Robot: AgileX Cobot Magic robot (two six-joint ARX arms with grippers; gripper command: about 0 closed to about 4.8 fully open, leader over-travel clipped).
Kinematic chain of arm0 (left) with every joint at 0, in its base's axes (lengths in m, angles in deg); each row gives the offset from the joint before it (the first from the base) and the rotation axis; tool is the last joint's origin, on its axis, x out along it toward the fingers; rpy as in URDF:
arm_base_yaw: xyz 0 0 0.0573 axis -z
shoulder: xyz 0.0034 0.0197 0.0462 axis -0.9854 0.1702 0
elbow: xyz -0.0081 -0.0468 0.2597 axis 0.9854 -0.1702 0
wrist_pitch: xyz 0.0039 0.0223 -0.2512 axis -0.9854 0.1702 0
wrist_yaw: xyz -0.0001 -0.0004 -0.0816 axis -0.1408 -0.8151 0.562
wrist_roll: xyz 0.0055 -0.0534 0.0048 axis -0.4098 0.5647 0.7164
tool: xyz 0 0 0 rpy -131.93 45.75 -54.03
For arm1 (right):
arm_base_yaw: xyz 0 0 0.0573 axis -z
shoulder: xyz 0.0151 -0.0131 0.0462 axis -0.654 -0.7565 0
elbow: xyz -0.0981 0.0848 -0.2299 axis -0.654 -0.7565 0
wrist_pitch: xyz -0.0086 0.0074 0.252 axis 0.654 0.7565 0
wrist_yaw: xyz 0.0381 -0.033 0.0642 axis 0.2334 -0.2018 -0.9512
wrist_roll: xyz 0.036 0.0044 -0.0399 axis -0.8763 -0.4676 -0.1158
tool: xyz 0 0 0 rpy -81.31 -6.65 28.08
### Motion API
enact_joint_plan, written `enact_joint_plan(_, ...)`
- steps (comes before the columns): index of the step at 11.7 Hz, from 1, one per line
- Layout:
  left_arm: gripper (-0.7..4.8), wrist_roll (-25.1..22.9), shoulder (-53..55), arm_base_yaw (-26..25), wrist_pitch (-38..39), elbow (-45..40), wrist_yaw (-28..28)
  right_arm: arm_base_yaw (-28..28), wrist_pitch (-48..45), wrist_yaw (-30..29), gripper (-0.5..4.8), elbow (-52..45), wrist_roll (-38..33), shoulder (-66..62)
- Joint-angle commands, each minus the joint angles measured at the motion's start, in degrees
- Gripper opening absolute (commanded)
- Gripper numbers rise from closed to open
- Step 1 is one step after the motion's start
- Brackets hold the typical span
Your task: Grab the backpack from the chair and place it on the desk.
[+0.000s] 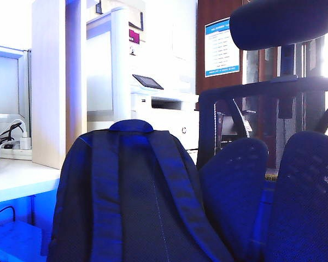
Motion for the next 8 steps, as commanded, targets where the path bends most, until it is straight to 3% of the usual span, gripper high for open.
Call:
enact_joint_plan(1, 4.31, 3.74, 1.40, 0.00, 0.11, 4.35, 6.32, -0.09, -4.96, 0.07, 2.97, 2.82, -5.18, 0.20)
enact_joint_plan(2, 4.37, 4.02, 2.71, 0.00, 0.13, 5.49, 7.48, -0.09, -4.96, 0.07, 2.99, 4.07, -6.91, 0.20)
enact_joint_plan(3, 4.79, 4.00, 5.49, -0.02, 0.07, 7.89, 8.13, -0.09, -4.92, 0.07, 3.50, 6.08, -9.79, 0.20)
enact_joint_plan(4, 4.79, 3.98, 8.00, -0.02, -0.22, 9.99, 8.13, -0.09, -4.87, 0.07, 3.74, 7.34, -11.91, 0.20)
enact_joint_plan(8, 4.79, 3.50, 25.66, -0.02, -3.96, 20.57, 8.81, -0.09, -4.85, -0.15, 3.79, 12.02, -17.62, 0.15)
